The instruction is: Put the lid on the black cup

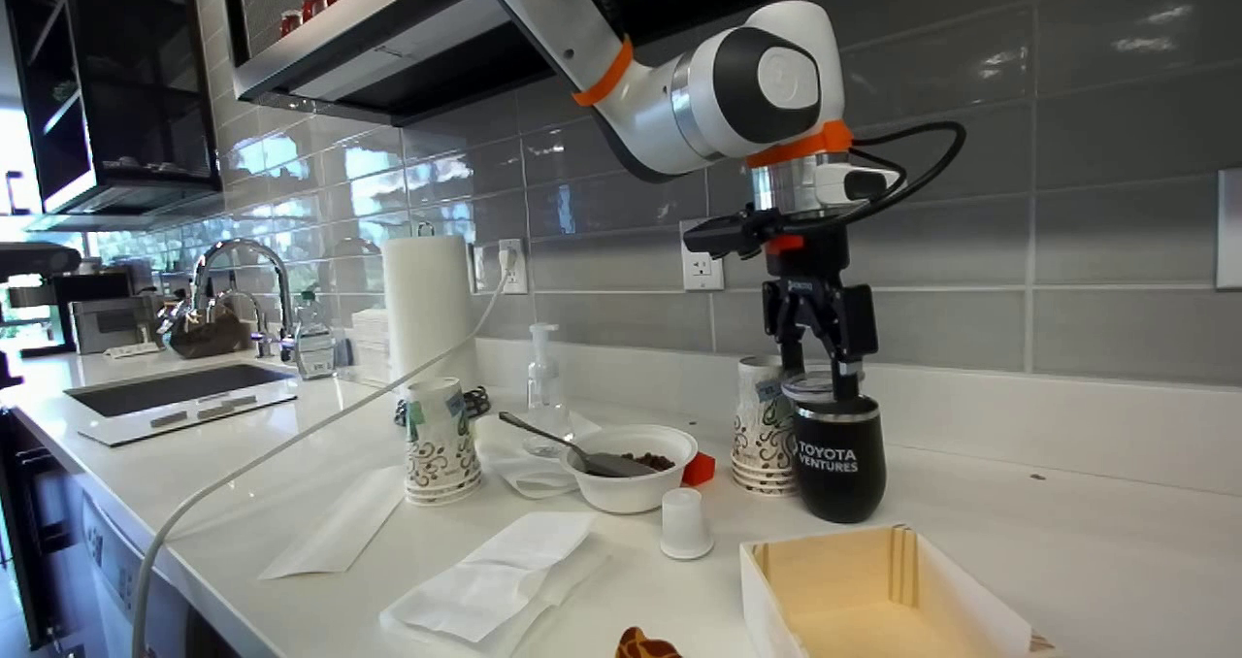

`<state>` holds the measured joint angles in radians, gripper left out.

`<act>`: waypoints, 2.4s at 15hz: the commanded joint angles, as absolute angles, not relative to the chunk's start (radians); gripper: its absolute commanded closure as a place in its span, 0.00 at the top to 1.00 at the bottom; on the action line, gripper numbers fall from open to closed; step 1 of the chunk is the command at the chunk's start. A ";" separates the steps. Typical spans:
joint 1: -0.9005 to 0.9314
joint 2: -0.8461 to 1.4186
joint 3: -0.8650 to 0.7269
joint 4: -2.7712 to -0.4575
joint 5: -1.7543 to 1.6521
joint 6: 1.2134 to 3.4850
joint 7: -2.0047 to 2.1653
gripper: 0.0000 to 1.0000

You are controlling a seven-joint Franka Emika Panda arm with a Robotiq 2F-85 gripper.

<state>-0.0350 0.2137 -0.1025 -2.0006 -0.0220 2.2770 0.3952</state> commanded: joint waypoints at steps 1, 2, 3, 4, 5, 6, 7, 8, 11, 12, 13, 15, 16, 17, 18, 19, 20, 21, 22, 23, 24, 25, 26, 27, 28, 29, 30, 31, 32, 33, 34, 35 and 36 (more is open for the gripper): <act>-0.045 0.253 -0.102 -1.937 0.004 2.242 0.370 0.67; -0.046 0.262 -0.102 -1.926 0.008 2.239 0.368 0.67; -0.048 0.270 -0.101 -1.914 0.011 2.235 0.368 0.67; -0.048 0.279 -0.102 -1.903 0.012 2.230 0.369 0.67; -0.048 0.287 -0.102 -1.894 0.012 2.225 0.369 0.67; -0.048 0.293 -0.102 -1.886 0.012 2.222 0.371 0.67; -0.046 0.299 -0.103 -1.880 0.009 2.215 0.374 0.67; -0.045 0.303 -0.103 -1.877 0.005 2.212 0.377 0.67; -0.043 0.312 -0.105 -1.866 0.003 2.200 0.381 0.67; -0.043 0.315 -0.104 -1.864 0.004 2.198 0.380 0.67; -0.044 0.319 -0.104 -1.862 0.006 2.197 0.380 0.67; -0.044 0.326 -0.104 -1.857 0.006 2.194 0.381 0.67; -0.043 0.330 -0.104 -1.854 0.007 2.193 0.381 0.67; -0.043 0.334 -0.105 -1.852 0.006 2.192 0.381 0.67; -0.043 0.337 -0.105 -1.849 0.005 2.190 0.382 0.67; -0.043 0.340 -0.105 -1.847 0.005 2.189 0.381 0.67; -0.042 0.342 -0.105 -1.845 0.004 2.186 0.382 0.67; -0.042 0.343 -0.105 -1.843 0.004 2.183 0.383 0.67; -0.042 0.345 -0.105 -1.842 0.004 2.179 0.383 0.67; -0.042 0.346 -0.105 -1.839 0.004 2.173 0.382 0.67; -0.042 0.349 -0.106 -1.837 0.002 2.168 0.384 0.67; -0.042 0.351 -0.107 -1.833 0.001 2.161 0.386 0.67; -0.042 0.353 -0.107 -1.829 0.001 2.155 0.387 0.67; -0.042 0.356 -0.108 -1.824 -0.001 2.149 0.388 0.67; -0.043 0.358 -0.109 -1.820 -0.001 2.145 0.388 0.67; -0.043 0.358 -0.109 -1.818 0.000 2.142 0.388 0.80; -0.044 0.357 -0.109 -1.817 0.002 2.138 0.385 0.98; -0.045 0.357 -0.109 -1.816 0.003 2.136 0.385 0.98; -0.045 0.357 -0.110 -1.817 0.004 2.136 0.384 1.00; -0.046 0.358 -0.110 -1.818 0.005 2.136 0.383 1.00; -0.046 0.358 -0.110 -1.819 0.005 2.139 0.383 1.00; -0.046 0.359 -0.110 -1.819 0.005 2.139 0.383 1.00; -0.046 0.359 -0.110 -1.819 0.006 2.139 0.382 1.00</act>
<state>-0.0430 0.3432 -0.1070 -1.8511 -0.0114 2.1660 0.3915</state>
